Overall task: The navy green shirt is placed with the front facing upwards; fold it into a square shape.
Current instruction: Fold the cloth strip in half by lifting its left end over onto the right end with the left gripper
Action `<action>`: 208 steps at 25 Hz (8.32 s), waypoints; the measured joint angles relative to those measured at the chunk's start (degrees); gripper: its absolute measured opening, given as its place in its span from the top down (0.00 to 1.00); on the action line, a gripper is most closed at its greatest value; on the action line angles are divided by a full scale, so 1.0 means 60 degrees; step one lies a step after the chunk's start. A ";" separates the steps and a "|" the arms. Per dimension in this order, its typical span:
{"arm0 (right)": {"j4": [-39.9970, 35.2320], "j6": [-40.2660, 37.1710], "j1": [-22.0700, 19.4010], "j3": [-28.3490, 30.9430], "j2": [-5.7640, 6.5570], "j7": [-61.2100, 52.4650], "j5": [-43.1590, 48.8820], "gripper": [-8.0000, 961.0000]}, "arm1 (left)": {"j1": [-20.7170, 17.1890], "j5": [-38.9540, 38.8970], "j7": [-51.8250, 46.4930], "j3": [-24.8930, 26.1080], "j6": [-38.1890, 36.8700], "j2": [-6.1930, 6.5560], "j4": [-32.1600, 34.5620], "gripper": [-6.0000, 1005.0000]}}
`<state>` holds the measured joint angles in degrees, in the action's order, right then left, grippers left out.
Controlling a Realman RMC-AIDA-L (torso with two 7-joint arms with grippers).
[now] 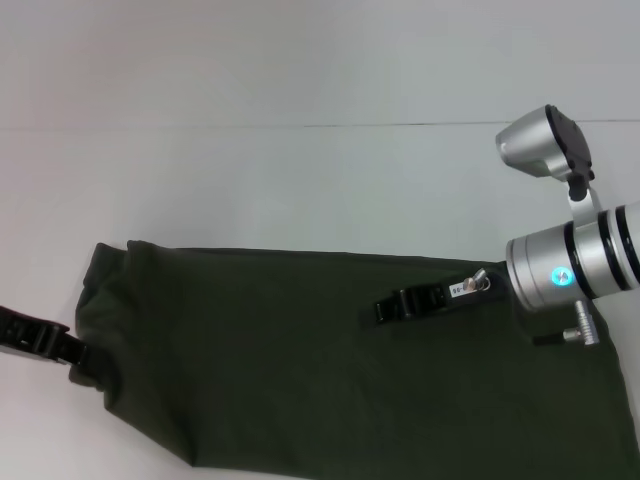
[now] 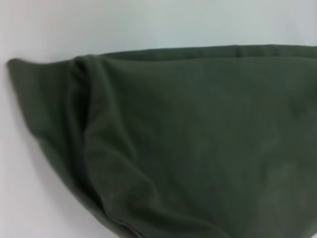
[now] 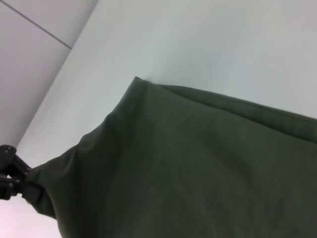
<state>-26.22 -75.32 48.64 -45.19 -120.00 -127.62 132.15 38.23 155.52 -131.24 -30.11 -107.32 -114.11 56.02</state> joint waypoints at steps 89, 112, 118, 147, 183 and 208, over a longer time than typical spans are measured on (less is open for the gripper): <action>0.4971 0.2621 0.0602 0.0101 -0.0271 1.4591 -0.3625 0.99 | 0.0195 -0.6525 0.3110 -0.0222 -0.0882 -0.0579 -0.1207 0.96; 0.5755 0.2131 0.1129 0.1055 -0.0272 1.5814 -0.3579 0.99 | 0.0486 -0.7233 0.3549 -0.0389 -0.1034 -0.0653 -0.1588 0.97; 0.5771 0.1955 0.1154 0.1423 -0.0272 1.6063 -0.3583 0.99 | 0.0486 -0.7356 0.3610 -0.0409 -0.1040 -0.0654 -0.1588 0.97; 0.5990 0.1892 0.1095 0.2073 -0.0207 1.6437 -0.3585 0.99 | 0.0434 -0.7608 0.4095 -0.0494 -0.0837 -0.0722 -0.2325 0.97; 0.3689 -0.1156 -0.3439 0.5467 0.0065 1.5649 -0.3658 0.92 | -0.0032 -0.7619 0.5145 -0.2188 0.0412 -0.1672 -0.4114 0.97; 0.3565 -0.1469 -0.3211 0.6672 0.0056 1.5308 -0.3685 0.43 | 0.0241 -0.7753 0.5625 -0.3844 0.2283 -0.1769 -0.6599 0.76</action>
<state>-4.83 -84.13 29.37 -5.16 -119.66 -35.77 110.04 39.68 109.00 -97.49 -53.18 -93.63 -124.73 16.42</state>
